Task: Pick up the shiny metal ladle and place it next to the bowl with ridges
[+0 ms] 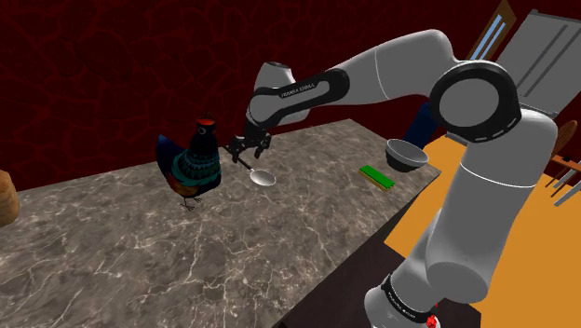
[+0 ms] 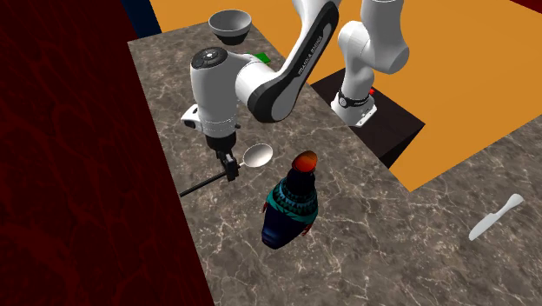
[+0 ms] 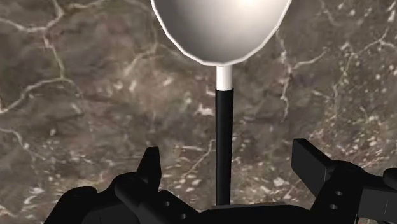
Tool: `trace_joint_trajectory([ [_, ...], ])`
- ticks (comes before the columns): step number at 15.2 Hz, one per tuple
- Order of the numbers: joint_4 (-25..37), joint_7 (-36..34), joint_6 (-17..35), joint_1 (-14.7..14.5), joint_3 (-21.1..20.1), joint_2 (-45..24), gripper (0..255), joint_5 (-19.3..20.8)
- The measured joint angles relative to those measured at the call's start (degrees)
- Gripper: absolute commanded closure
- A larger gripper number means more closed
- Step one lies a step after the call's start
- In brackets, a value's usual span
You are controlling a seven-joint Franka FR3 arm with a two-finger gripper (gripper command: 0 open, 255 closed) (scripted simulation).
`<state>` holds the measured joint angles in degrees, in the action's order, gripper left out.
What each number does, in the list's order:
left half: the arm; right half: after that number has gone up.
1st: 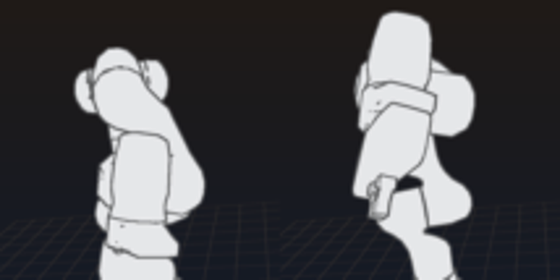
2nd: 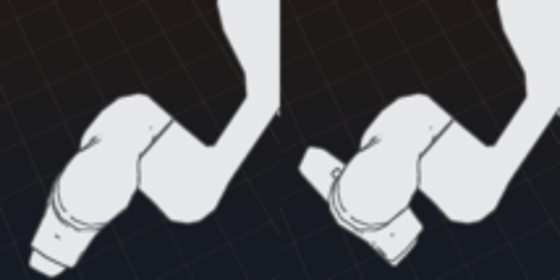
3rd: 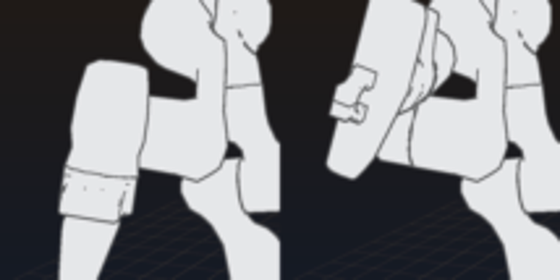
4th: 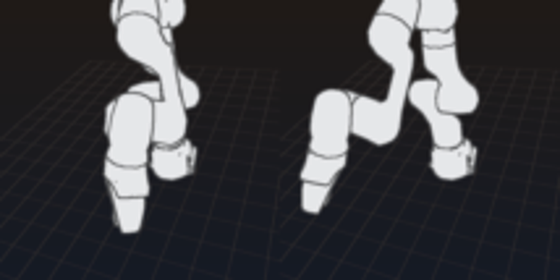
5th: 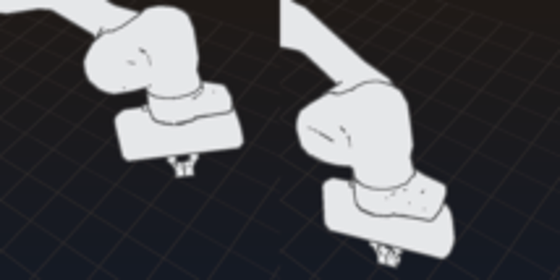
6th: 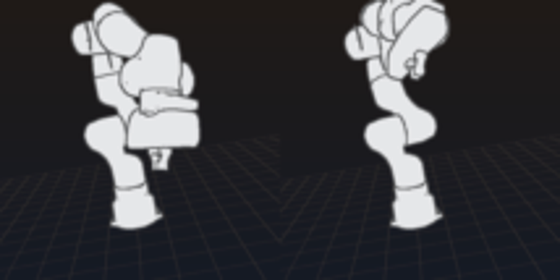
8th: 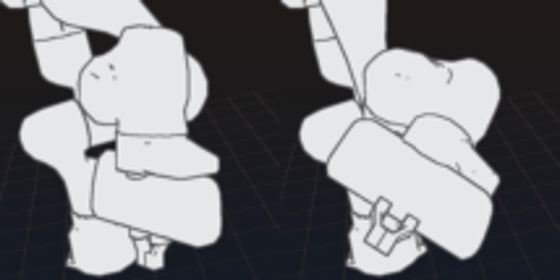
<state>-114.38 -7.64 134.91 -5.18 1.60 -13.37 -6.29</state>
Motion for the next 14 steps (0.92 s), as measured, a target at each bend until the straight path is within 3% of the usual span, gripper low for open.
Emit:
trace_joint_trajectory([
  [10,0.0,0.1,2.6,-0.1,-0.2,-2.6,0,-0.3],
  [11,0.0,0.1,2.6,-0.1,-0.2,-2.6,255,-0.3],
  [14,0.0,0.1,2.6,0.0,-0.1,-2.5,255,-0.3],
])
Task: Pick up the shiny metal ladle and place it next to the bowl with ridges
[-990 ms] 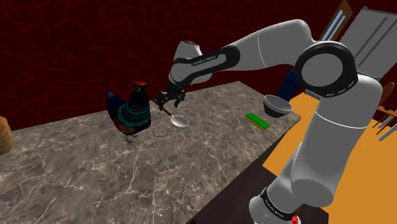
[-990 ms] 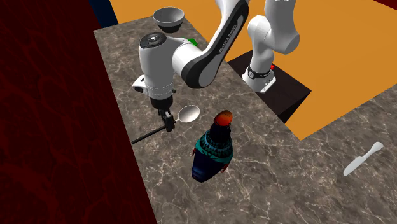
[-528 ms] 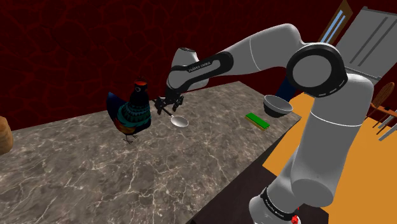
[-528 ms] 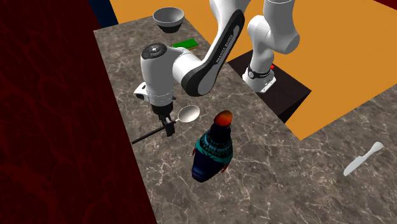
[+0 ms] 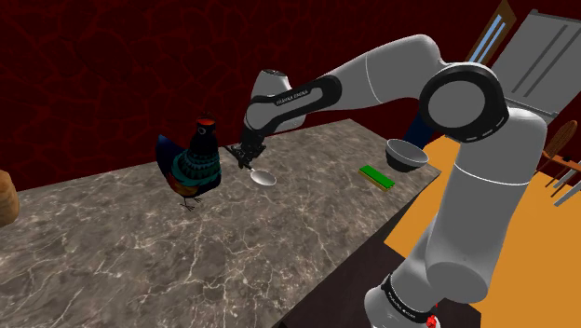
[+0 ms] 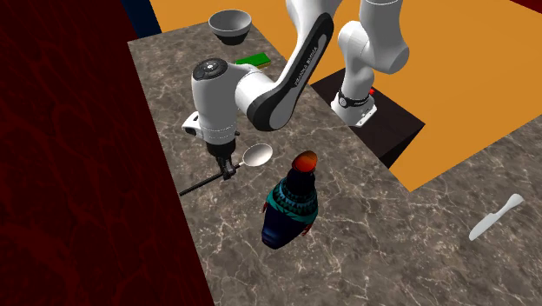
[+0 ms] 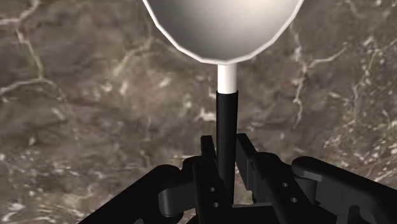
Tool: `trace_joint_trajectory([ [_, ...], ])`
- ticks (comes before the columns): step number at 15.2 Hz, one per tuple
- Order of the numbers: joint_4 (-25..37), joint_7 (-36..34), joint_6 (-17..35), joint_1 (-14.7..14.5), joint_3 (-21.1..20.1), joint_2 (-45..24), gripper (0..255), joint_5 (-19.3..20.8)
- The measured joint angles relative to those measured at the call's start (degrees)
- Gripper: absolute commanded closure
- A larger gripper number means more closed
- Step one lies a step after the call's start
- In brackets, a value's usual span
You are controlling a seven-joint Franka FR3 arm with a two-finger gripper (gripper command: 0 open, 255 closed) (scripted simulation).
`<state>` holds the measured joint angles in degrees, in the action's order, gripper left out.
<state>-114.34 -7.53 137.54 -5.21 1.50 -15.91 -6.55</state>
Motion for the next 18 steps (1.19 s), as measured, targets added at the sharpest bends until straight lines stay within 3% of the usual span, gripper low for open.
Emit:
trace_joint_trajectory([
  [8,0.2,-0.1,-0.3,-0.1,0.0,0.1,255,0.0],
  [18,2.6,-0.9,-6.5,-0.2,0.1,3.8,255,0.7],
])
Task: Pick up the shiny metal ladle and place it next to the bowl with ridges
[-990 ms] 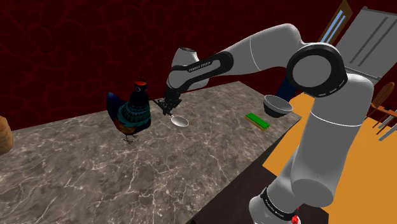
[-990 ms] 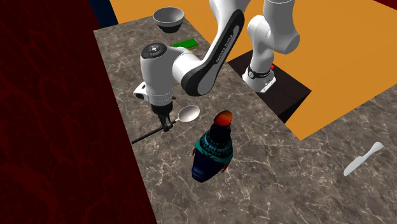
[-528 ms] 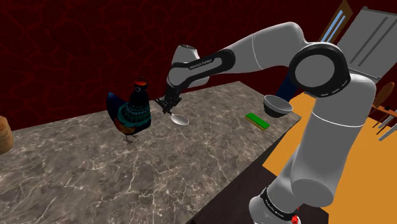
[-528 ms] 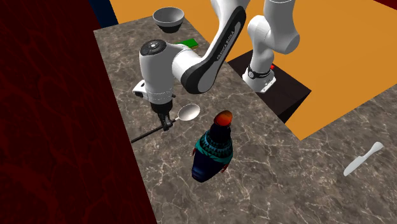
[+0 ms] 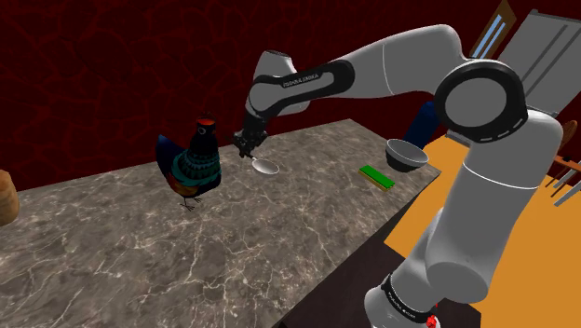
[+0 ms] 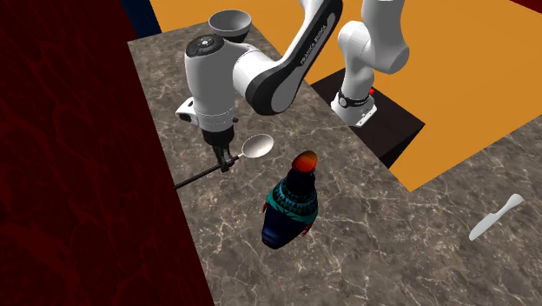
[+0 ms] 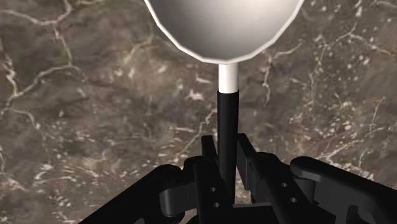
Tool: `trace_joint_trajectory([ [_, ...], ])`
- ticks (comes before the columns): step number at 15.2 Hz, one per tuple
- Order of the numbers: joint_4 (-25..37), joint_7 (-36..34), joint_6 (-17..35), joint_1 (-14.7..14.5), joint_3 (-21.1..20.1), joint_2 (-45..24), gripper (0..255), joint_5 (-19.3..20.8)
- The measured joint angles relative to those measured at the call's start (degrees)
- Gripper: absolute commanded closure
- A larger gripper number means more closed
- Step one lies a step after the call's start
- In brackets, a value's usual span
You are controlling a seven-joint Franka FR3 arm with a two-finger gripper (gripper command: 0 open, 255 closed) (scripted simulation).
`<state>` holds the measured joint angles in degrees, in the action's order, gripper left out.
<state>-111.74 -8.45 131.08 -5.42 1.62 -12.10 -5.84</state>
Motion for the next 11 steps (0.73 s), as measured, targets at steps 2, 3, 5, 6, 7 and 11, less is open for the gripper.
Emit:
trace_joint_trajectory([
  [2,1.0,0.0,-1.7,0.1,0.1,0.7,255,0.1],
  [3,1.3,-0.1,-2.4,0.1,0.1,1.1,255,0.2],
  [5,2.2,-0.3,-3.7,0.1,0.1,1.6,255,0.3],
  [6,2.6,-0.4,-4.5,0.1,0.1,1.9,255,0.4],
  [7,2.8,-0.5,-5.1,0.0,0.1,2.4,255,0.4],
  [11,4.9,-0.9,-8.0,0.0,0.1,3.1,255,0.6],
])
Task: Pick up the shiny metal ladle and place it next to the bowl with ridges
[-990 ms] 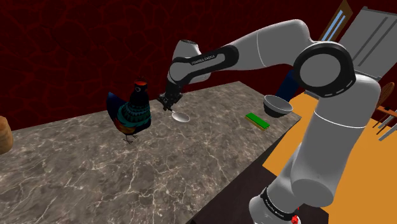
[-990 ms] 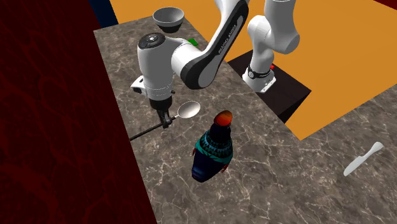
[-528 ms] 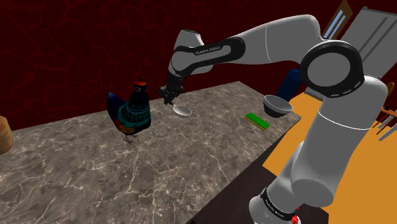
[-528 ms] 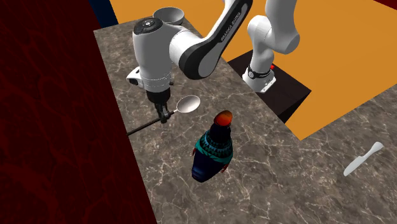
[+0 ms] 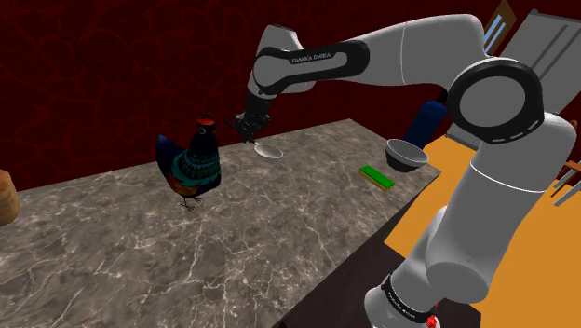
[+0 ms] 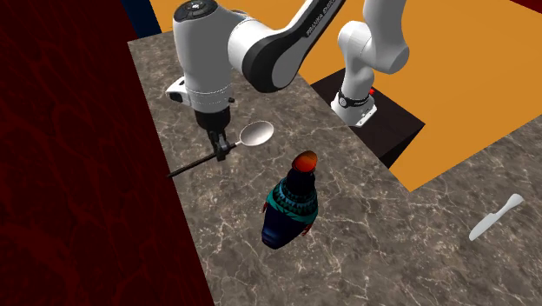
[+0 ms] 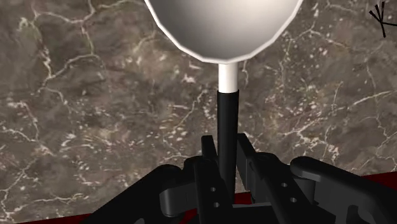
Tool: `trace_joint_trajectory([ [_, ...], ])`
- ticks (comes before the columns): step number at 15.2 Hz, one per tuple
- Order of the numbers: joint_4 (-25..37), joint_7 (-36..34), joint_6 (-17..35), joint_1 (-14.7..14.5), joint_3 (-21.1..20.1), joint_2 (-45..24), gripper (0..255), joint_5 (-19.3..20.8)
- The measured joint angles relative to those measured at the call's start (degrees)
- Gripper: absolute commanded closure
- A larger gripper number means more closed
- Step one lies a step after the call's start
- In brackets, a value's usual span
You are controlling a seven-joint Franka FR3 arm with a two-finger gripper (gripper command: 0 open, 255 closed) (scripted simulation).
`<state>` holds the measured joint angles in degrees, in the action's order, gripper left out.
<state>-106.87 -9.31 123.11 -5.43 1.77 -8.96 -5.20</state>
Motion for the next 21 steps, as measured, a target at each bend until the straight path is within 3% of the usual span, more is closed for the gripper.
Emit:
trace_joint_trajectory([
  [11,5.7,0.1,-7.6,0.4,0.3,1.9,255,0.3],
  [21,-2.5,12.3,-7.2,6.7,5.8,8.6,255,-1.0],
])
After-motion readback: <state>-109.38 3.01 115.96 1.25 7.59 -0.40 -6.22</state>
